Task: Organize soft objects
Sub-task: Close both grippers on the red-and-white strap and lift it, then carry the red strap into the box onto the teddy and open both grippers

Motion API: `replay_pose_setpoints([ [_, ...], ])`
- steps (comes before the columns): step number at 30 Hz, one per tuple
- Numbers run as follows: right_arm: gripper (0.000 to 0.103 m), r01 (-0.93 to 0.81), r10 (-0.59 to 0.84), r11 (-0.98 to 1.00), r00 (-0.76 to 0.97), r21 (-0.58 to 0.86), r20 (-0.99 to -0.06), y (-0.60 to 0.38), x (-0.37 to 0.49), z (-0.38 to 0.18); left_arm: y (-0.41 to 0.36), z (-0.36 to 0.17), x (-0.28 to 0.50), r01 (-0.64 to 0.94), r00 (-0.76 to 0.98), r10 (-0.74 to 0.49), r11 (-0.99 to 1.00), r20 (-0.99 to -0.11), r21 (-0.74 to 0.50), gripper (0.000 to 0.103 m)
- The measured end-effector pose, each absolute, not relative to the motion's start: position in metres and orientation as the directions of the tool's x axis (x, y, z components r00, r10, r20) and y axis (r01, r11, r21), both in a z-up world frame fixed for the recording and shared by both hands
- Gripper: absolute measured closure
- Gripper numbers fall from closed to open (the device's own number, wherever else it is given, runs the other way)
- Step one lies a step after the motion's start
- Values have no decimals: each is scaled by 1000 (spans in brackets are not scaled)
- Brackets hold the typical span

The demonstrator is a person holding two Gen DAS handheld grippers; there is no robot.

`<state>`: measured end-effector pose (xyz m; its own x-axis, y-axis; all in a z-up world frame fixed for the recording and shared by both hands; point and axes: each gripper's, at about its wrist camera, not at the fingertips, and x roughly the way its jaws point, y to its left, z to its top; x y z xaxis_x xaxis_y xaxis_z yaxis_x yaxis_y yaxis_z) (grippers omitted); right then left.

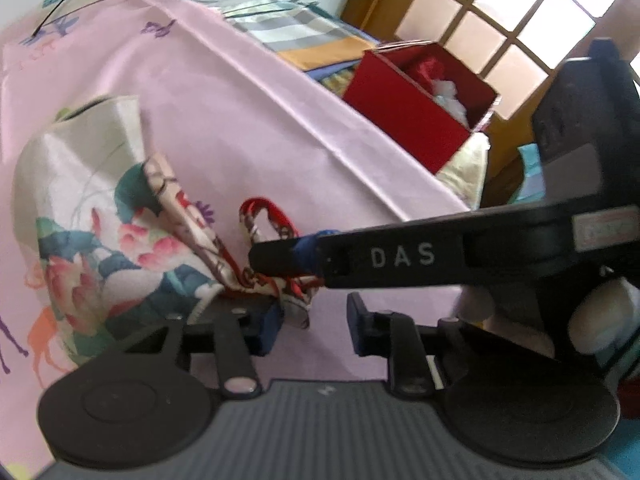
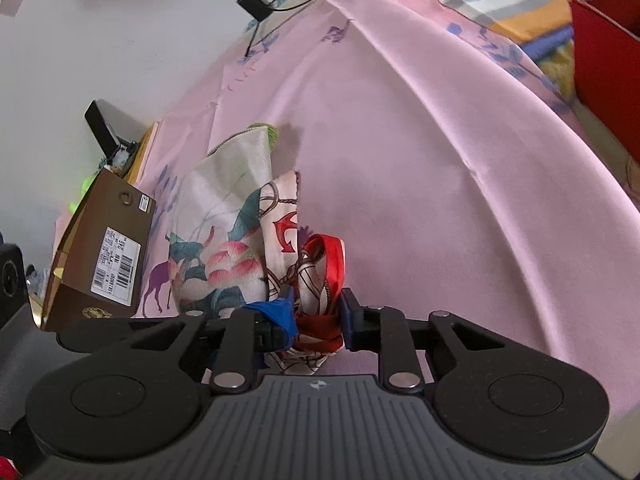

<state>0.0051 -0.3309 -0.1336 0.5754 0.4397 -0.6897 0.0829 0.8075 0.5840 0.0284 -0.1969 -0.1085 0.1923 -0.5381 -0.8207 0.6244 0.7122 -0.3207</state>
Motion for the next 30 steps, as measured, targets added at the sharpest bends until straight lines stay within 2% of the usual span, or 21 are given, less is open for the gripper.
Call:
replay_pose_setpoints([
  [8,102,161,537,674,563,721,-628,-359,-23,-128,-203,-92,7,703,161,-614,621,-773,-347,80],
  [16,101,130,548,620,633,774,-546,-365,-44,-92,-195,-45,-15,782,228,-666,560,-710,-274,80],
  [23,101,-56,602,609,682,791,-415,-335,-31,-36,-144,18,-21,759,377,-702,608,-604,-233,80],
  [30,101,-309,716,587,630,748,-302,-264,2,28,-55,76,-28,668,561,-667,715,-491,-208,80],
])
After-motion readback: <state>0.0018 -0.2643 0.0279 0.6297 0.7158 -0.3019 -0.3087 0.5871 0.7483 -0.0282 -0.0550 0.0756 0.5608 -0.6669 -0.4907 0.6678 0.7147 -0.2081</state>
